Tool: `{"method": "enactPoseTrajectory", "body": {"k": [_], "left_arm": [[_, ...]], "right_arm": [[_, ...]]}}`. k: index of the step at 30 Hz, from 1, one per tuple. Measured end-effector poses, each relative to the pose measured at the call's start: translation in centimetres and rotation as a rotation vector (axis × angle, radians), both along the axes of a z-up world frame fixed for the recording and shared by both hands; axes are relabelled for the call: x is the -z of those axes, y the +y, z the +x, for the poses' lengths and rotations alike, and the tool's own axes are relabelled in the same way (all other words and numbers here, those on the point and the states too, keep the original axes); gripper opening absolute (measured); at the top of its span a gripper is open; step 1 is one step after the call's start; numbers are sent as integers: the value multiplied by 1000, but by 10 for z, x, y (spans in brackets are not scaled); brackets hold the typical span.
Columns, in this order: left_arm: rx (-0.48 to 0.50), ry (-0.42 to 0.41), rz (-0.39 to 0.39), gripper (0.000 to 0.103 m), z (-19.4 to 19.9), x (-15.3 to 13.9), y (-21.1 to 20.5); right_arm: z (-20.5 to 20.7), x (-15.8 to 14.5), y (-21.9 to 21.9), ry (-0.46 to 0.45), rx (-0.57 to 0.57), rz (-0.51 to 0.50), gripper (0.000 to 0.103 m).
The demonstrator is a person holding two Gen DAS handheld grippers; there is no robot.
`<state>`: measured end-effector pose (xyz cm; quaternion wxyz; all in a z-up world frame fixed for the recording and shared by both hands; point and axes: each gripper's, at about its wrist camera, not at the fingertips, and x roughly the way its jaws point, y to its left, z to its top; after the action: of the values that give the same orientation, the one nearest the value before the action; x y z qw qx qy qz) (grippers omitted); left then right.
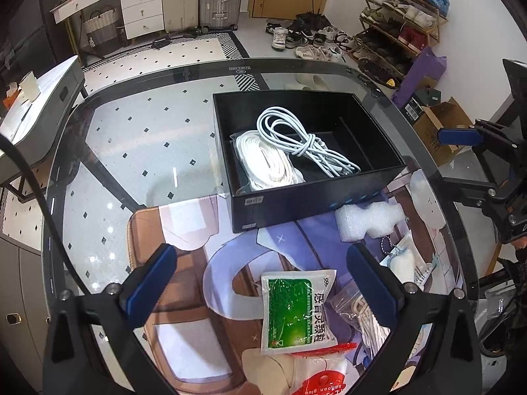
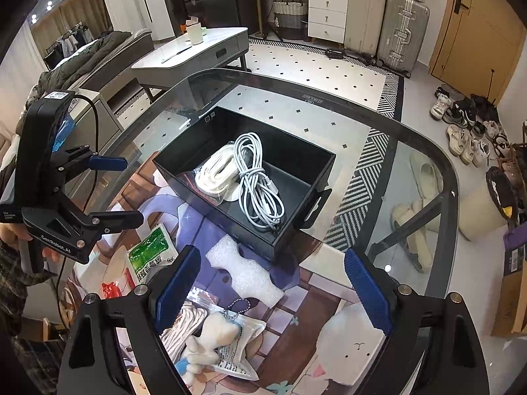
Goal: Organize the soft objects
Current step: 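Move the left gripper to the green packet while the right gripper approaches the white foam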
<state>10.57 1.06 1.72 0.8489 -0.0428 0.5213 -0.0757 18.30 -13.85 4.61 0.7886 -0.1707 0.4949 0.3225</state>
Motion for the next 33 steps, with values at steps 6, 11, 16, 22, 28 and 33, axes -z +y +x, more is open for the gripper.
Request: {"method": "enactPoseTrajectory", "body": {"k": [6, 11, 16, 22, 28, 33], "left_arm": [[11, 15, -1, 103, -10, 7, -3], [35, 40, -6, 103, -18, 17, -11], [53, 68, -8, 103, -23, 28, -16], [76, 95, -17, 103, -29, 40, -23], [104, 120, -9, 103, -31, 49, -29], [115, 140, -7, 103, -32, 55, -27]], "right_arm": [[-6, 14, 0, 33, -16, -14, 91], [-11, 26, 3, 55, -35, -19, 91], [-16, 38, 8, 69, -63, -36, 91], [-17, 49, 14, 80, -94, -49, 91], [-17, 60, 20, 94, -117, -65, 91], [-17, 66, 24, 98, -135, -74, 91]]}}
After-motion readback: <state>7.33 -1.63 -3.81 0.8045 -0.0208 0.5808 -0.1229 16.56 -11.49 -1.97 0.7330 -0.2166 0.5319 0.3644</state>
